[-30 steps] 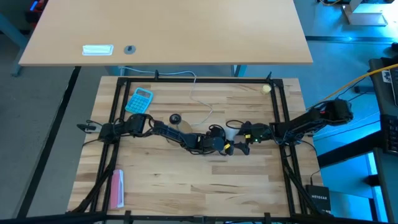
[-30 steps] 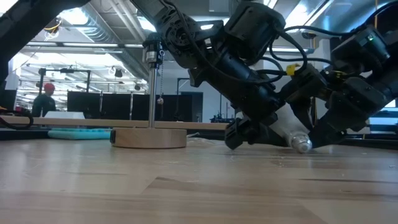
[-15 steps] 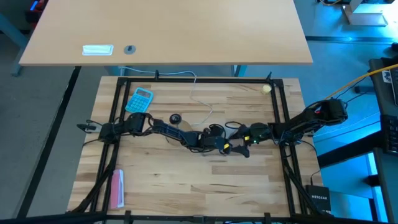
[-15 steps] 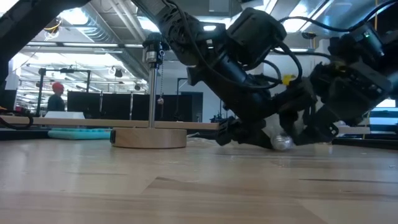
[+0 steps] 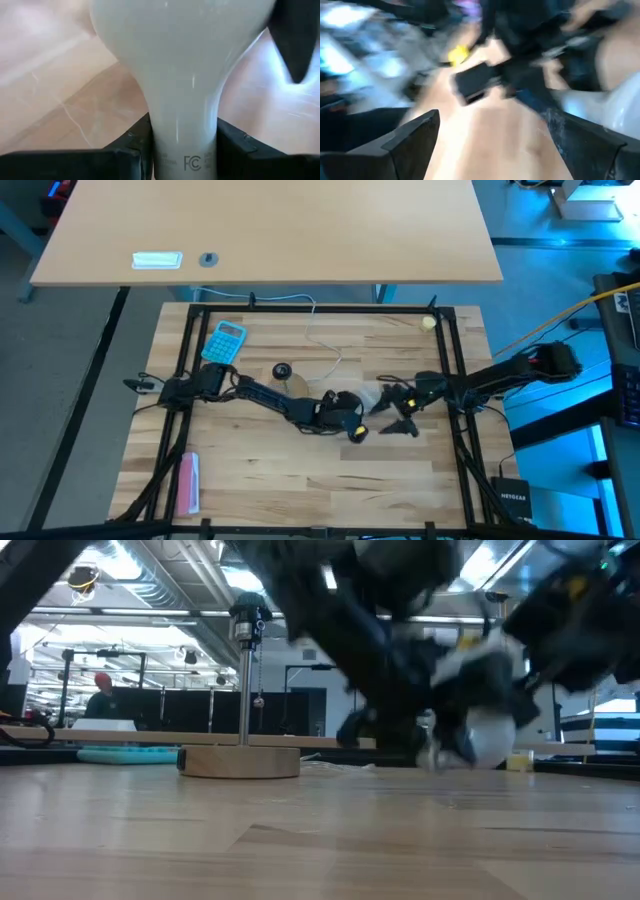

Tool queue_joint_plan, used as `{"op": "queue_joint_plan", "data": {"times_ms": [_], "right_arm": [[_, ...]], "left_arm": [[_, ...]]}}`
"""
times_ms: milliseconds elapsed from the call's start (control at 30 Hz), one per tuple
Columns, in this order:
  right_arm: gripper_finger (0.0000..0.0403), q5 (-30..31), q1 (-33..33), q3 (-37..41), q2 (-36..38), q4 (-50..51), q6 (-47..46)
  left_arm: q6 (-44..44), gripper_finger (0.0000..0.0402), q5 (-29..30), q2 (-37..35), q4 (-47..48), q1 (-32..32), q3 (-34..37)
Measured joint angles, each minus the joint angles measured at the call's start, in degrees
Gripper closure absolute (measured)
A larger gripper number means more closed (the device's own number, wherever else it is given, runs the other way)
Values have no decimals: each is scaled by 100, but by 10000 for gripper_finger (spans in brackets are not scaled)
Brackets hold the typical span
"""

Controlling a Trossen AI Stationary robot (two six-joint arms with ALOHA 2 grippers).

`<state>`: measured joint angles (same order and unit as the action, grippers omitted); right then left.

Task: Screw lightbulb
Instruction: Insert the light bulb into the lamp

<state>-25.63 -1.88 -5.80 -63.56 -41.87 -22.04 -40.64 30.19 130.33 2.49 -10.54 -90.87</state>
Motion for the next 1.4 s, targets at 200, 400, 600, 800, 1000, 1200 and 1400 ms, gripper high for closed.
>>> {"op": "queue_joint_plan", "data": {"times_ms": [200,400,600,800,1000,1200,1400], "right_arm": [[33,-555,-5,-3,1261,-9,-7],[33,-481,-5,0,2075,-116,-307],[33,-290,8,7,2346,-218,-723],[33,-118,8,9,2344,-169,-806],[33,987,1,9,2342,-410,-1878],[33,2456,8,11,2318,-817,-1995],[33,2729,4,-164,2270,-830,-1382]], "left_arm": [[666,274,286,-828,406,-270,-16],[1144,274,712,-1560,664,-563,-20],[1963,274,924,-2185,531,-858,-44],[2543,274,1031,-2470,534,-958,-42],[3204,274,1002,-2661,639,-999,-38],[3480,274,968,-3378,553,-869,693],[3363,274,724,-4372,-1109,-610,2283]]}}
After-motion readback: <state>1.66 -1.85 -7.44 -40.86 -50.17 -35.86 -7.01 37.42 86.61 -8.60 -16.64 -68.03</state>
